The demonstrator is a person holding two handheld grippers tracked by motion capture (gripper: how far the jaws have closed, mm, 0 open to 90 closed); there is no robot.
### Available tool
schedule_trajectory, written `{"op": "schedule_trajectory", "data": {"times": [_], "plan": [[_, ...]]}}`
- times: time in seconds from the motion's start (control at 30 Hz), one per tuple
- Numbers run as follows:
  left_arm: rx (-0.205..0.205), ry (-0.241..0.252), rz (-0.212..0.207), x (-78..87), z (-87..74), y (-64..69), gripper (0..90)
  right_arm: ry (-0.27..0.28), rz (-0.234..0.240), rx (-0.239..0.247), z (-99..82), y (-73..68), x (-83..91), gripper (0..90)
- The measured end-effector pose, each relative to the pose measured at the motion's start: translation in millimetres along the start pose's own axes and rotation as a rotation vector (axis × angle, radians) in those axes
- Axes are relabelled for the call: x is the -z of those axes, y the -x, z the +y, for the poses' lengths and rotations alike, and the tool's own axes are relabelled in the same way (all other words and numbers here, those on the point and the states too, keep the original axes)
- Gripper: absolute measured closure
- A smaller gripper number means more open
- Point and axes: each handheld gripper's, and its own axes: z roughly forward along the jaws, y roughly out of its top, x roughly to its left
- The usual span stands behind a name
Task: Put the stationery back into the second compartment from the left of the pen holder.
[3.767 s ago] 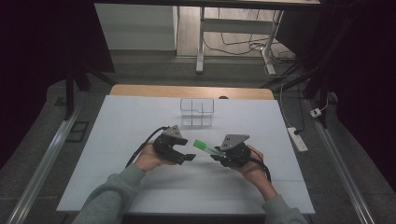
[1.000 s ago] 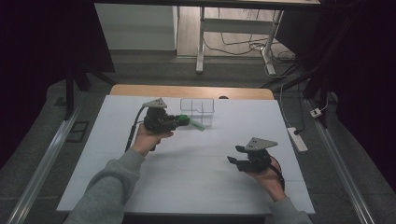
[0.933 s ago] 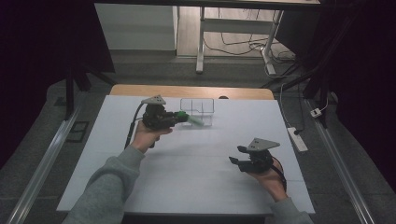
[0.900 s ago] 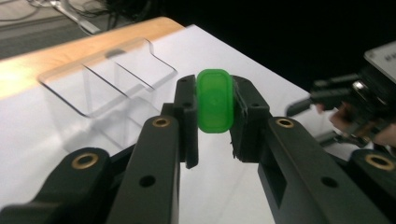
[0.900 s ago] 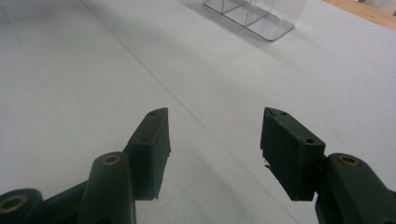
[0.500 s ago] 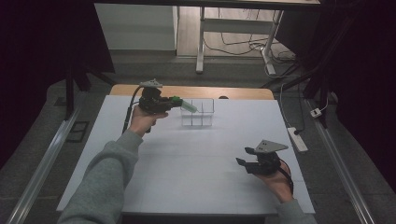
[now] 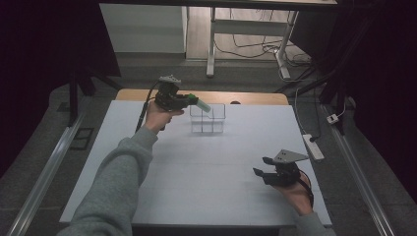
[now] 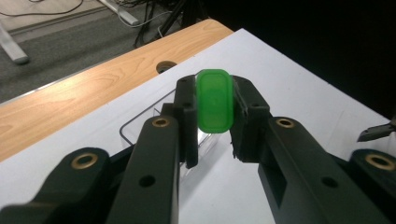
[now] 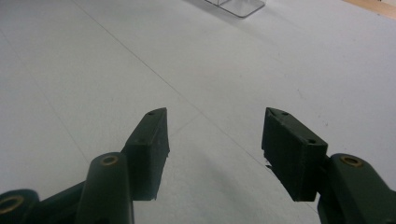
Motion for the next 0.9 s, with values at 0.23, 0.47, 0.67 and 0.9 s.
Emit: {"op": "schedule_trajectory", "data": {"times": [0.23,0.47,0.67,0.9], "plan": [[-0.017,-0.029,-0.004,-9.8,-0.2,1.5,73.4,-0.011,-0.002,0.000,-0.3,-0.3,-1.0,40.8],[-0.074,-0.038,0.025,-9.0,-3.0,8.7,43.9,-0.015,-0.004,0.003,-1.1,-0.1,-1.5,40.6],[-0.088,-0.021,0.001,8.9,-23.7,13.0,43.2,-0.017,-0.012,0.000,-2.3,1.1,0.2,40.5],[-0.103,-0.045,0.008,35.8,-69.0,19.5,42.4,-0.017,-0.018,-0.010,-6.7,4.6,2.7,40.1]]}}
